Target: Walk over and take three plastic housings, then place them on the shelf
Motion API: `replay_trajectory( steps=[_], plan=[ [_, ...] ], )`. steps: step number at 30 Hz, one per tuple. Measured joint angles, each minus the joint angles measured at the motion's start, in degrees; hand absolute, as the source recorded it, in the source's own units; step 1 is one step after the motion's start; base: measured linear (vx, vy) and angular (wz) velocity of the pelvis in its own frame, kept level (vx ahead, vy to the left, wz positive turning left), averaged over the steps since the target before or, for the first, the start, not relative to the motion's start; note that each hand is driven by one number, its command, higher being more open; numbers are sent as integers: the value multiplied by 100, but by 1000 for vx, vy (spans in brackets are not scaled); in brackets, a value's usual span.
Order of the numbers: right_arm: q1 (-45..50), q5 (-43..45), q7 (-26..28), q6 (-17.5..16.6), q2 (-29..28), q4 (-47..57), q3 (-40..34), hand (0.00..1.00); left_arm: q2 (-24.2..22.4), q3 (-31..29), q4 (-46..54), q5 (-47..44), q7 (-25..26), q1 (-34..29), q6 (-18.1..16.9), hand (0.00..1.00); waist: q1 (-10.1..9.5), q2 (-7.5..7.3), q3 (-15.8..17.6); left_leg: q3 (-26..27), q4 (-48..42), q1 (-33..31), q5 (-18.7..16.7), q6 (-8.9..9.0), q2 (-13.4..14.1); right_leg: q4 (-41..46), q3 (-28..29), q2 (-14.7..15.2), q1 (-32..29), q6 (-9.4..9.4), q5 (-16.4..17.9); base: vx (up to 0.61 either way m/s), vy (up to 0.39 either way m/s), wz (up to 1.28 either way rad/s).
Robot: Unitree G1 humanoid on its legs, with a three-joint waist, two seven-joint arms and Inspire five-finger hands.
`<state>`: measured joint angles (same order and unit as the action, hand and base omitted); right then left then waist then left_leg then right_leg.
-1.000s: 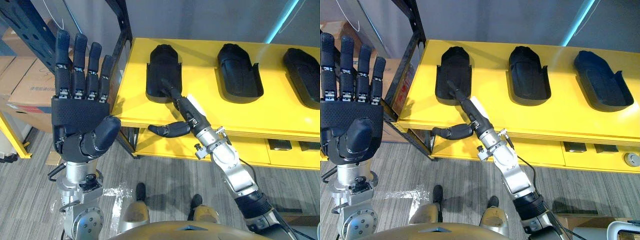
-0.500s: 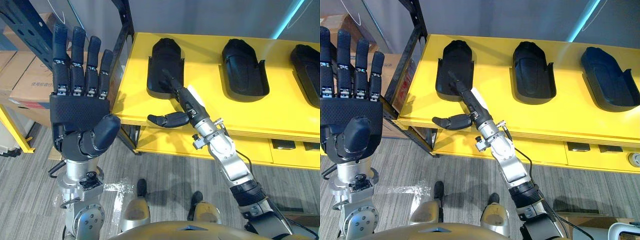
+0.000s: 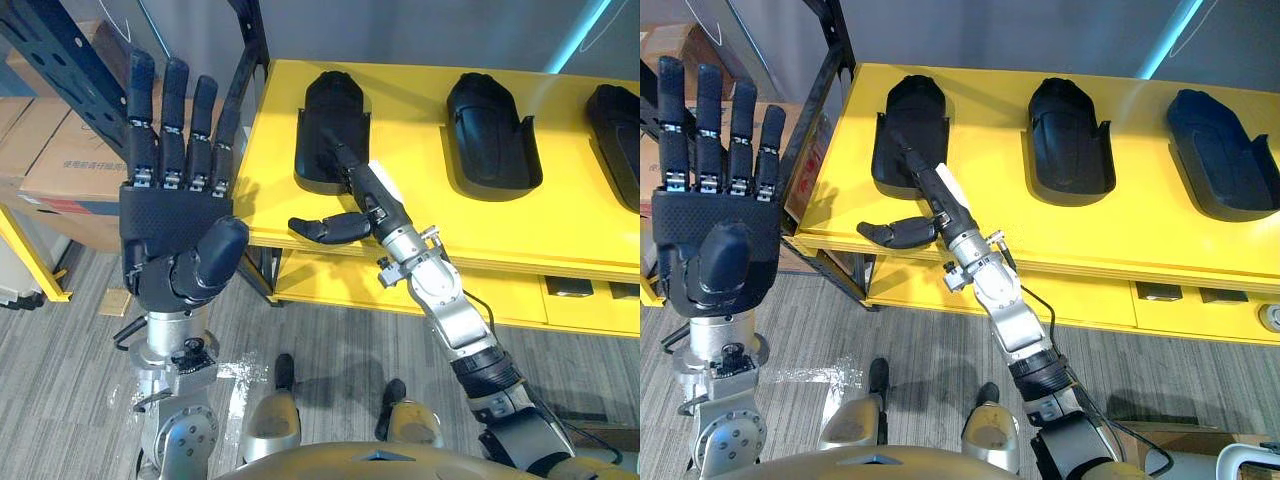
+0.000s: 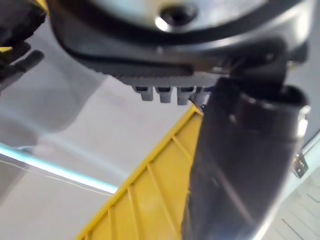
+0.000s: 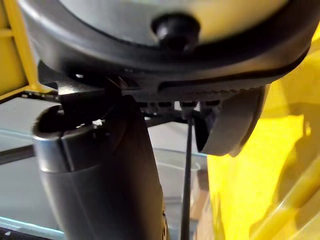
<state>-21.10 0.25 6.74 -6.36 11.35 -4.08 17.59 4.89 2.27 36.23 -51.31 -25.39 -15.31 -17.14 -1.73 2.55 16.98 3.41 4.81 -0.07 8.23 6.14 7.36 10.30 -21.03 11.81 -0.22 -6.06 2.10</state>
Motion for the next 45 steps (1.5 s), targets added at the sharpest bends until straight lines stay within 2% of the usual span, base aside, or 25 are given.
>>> replay_trajectory(
  steps=[8,21,24,33,39,45],
  plan=[
    [-204,-2,-135,-5,-16,-205,-11,100,-1,4,0,12,91,12,3,100,-49,98,73,-4,0,25,7,4,8,65,-3,6,0,11,42,0,0,0],
    [-666,-235,-413,-20,-94,-699,-88,100,-1,-7,-1,-17,77,24,4,100,-119,91,104,-68,0,12,10,6,7,79,-65,10,24,13,60,-1,-6,1],
    [-792,-347,-494,-21,-97,-751,-136,100,-1,-8,-5,-36,-29,24,4,100,-131,101,199,-82,0,19,19,5,7,94,-75,12,32,15,64,0,0,0],
    [-806,-449,-499,-35,-88,-773,-200,100,-2,-121,-35,-107,-360,21,3,100,-127,101,199,-96,0,20,18,6,7,130,-92,19,28,16,102,0,-7,0],
    [-187,-439,-302,-33,-45,-137,-371,100,-2,-163,-141,-107,-492,-31,3,100,-114,96,196,-66,2,75,8,6,5,43,-80,8,108,-11,80,1,-1,-2],
    [642,-439,309,24,70,676,-358,100,-19,-328,-141,-108,-539,-132,76,100,-108,52,163,70,5,279,-89,29,21,-151,19,-40,313,-52,17,17,-16,-11]
  ],
)
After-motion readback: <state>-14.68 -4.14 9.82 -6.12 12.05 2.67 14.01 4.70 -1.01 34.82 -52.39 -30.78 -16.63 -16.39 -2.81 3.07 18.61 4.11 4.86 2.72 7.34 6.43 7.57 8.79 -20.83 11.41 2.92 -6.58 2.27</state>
